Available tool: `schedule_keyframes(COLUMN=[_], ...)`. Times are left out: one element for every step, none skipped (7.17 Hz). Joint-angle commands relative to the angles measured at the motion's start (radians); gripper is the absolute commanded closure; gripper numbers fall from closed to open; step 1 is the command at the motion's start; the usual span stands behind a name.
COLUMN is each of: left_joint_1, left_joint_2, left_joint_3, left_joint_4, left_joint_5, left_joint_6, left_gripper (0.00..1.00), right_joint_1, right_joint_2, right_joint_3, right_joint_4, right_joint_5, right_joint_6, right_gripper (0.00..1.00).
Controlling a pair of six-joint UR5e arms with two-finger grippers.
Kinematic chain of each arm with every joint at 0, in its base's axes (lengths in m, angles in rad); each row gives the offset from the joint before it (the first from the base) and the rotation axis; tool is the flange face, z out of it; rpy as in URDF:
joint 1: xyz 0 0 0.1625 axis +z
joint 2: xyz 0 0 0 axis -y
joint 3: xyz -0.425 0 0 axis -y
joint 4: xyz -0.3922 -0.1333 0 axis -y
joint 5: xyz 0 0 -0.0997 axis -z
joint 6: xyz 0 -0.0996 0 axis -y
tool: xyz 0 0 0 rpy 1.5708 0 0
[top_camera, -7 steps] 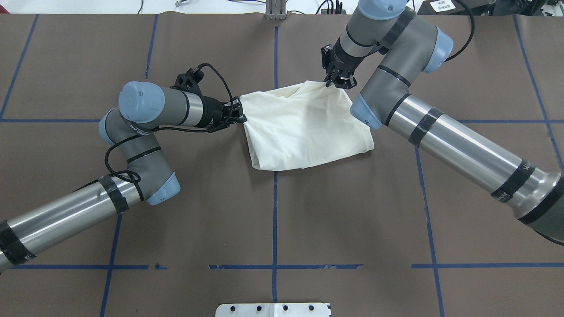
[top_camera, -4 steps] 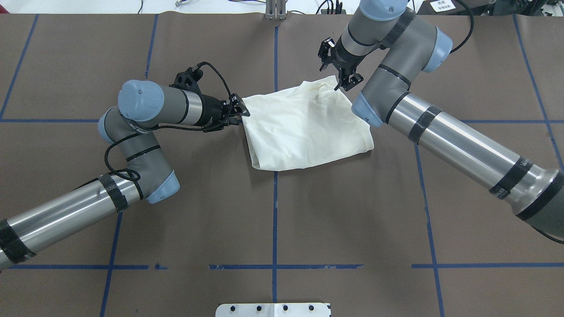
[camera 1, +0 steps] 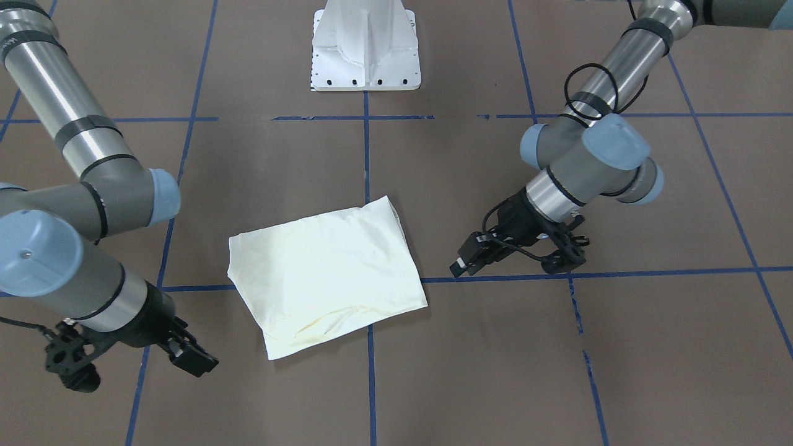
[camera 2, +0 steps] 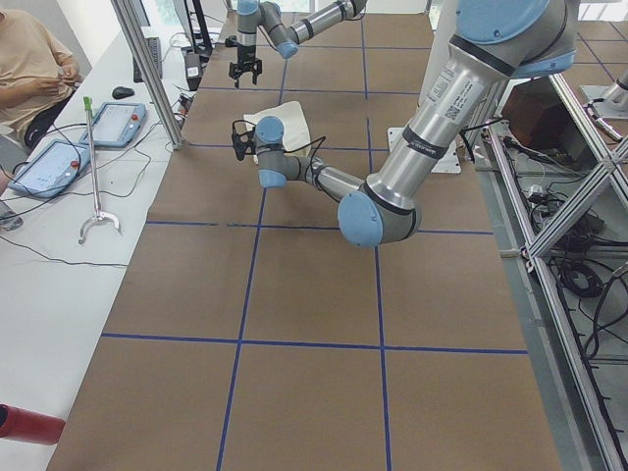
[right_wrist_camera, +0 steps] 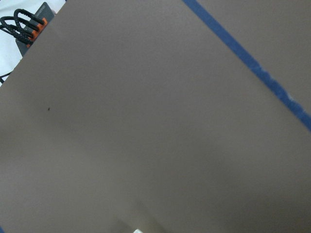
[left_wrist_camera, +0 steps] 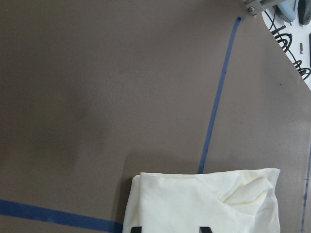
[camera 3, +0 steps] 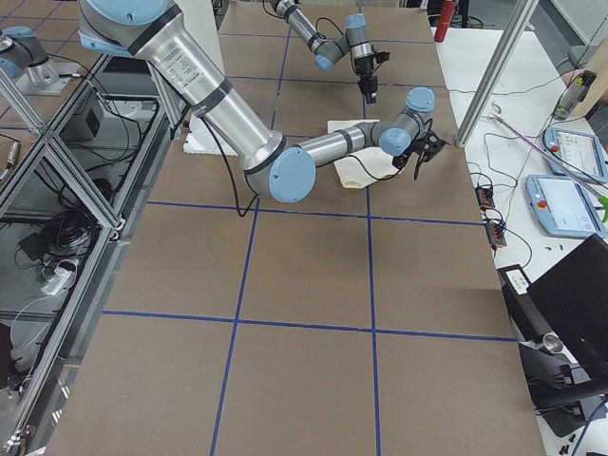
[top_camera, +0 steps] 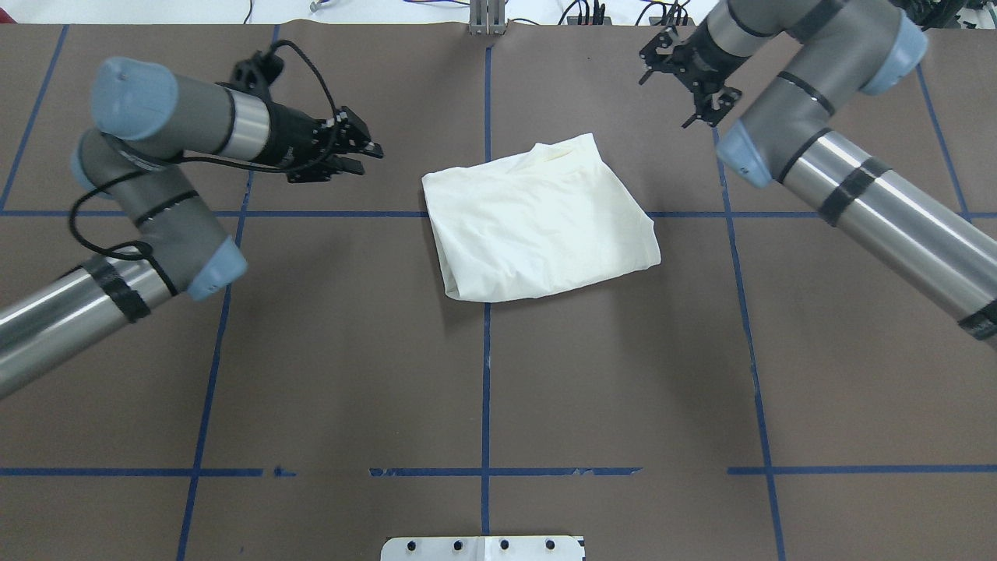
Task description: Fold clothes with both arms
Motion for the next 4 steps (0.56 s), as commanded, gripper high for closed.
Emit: schedule_keyframes(left_joint_1=[-0.174, -0.241, -0.313, -0.408], left_joint_2=[0.18, 0.257, 0.311, 0.36], left_joint_3=[-0.049, -0.048, -0.046, -0.037], left_joint_4=[0.0, 0.004, 0.007, 0.032], left_joint_5=[-0.141, -0.157, -0.183, -0.207], left_joint_6=[0.416, 0.622, 0.769, 0.961], left_gripper=[0.5, 0.5, 0.5, 0.5], right_joint_1=[0.141, 0.195, 0.247, 0.314], right_joint_2=[-0.174, -0.25, -0.309, -0.367], right_joint_3=[0.076, 0.095, 0.098, 0.096], right_joint_4=[-0.003, -0.004, -0.006, -0.007], right_joint_5=[0.081, 0.097, 0.098, 0.115], right_joint_6=[-0.362, -0.543, -0.694, -0.866], right_gripper=[0.0, 0.0, 0.0, 0.0])
